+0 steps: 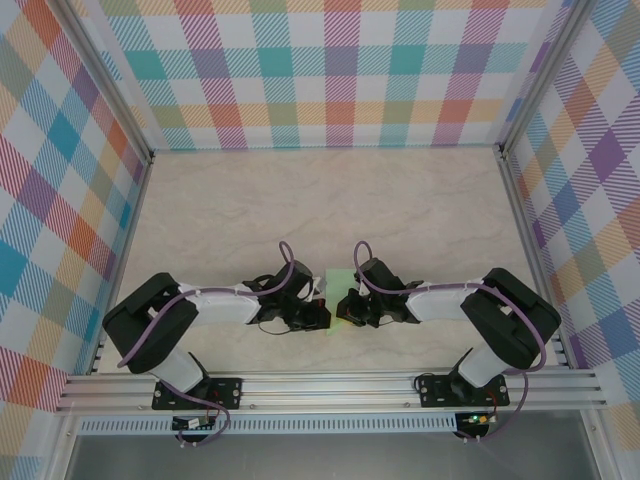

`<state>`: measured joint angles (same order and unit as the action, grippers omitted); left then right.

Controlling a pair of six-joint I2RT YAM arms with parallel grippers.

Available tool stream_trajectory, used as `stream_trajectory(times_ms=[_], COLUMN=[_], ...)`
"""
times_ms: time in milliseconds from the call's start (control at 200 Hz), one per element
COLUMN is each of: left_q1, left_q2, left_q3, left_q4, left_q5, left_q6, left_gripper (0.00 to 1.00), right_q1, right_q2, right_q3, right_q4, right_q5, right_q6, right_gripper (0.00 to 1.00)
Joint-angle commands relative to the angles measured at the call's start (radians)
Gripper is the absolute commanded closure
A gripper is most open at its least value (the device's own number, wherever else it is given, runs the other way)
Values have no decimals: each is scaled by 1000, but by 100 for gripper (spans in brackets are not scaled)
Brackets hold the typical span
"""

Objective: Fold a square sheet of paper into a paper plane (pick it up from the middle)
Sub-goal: Third fold the triangle at the center of the table.

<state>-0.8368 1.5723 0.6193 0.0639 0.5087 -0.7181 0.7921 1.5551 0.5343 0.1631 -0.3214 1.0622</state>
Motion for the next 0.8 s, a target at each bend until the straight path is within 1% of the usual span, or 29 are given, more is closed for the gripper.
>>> stream_trajectory(times_ms=[0, 160, 640, 795], left_q1=[-6, -6, -14, -15], left_q2=[21, 23, 78, 76], left_q3=[14, 9, -12, -6], left_q4=[23, -10, -19, -68], left_q5=[33, 28, 135, 112], left_q6=[6, 17, 54, 83], left_gripper=[100, 100, 98, 98], right_q1=[3, 4, 4, 4], right_q2=[17, 14, 14, 2], right_q3=[11, 11, 40, 45], right_q4=[-57, -61, -116, -110], right_q5=[36, 39, 51, 36], right_q6=[5, 5, -8, -5], right_gripper=[90, 90, 89, 89])
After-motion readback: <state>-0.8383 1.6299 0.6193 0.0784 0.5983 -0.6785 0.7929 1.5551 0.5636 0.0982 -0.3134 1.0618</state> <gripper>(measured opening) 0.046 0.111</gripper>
